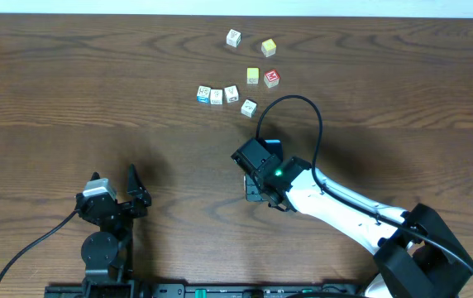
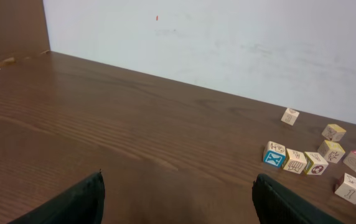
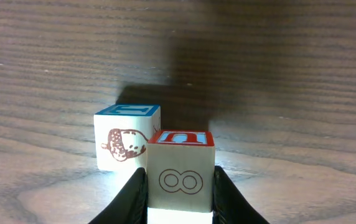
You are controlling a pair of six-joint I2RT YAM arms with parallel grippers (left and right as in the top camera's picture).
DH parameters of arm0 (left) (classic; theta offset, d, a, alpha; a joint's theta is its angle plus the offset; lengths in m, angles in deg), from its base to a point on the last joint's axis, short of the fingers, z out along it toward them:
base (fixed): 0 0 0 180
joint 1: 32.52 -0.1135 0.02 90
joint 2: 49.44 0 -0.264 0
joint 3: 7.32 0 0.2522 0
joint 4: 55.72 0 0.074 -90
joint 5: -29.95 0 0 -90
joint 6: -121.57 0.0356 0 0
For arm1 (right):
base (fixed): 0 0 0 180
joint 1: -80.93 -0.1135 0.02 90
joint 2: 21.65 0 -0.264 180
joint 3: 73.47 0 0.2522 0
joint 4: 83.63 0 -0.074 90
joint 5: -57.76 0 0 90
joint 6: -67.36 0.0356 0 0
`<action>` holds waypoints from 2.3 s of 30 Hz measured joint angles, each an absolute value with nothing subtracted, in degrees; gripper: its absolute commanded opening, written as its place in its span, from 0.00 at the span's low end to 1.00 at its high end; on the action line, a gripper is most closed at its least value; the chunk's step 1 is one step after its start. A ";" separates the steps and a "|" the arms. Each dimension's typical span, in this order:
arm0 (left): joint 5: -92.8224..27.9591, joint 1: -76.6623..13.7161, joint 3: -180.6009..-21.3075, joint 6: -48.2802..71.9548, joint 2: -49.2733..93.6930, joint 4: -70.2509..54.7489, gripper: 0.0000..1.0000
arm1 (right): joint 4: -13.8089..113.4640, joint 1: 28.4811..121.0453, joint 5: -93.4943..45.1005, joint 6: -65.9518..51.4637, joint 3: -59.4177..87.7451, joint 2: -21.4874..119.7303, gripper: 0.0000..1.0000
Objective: Lift 4 blocks
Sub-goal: 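Carry the 8 block and lower it beside the acorn block, open gripper, then rotate the right gripper and nudge the 8 block flush against the acorn block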
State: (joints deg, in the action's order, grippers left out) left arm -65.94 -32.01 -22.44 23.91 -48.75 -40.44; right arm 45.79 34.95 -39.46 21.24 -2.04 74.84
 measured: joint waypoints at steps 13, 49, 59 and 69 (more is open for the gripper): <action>-65.94 -32.01 -22.44 23.91 -48.75 -40.44 0.77 | 45.82 34.95 -42.44 21.93 -2.04 74.84 0.16; -65.94 -32.01 -22.44 23.91 -48.75 -40.44 0.77 | 46.58 34.95 -42.79 22.09 -2.07 74.84 0.35; -65.94 -32.01 -22.44 23.91 -48.75 -40.44 0.76 | 47.30 35.30 -44.49 22.35 -2.07 74.84 0.01; -65.94 -32.01 -22.44 23.91 -48.75 -40.44 0.76 | 43.65 41.75 -45.56 22.35 -2.09 74.81 0.01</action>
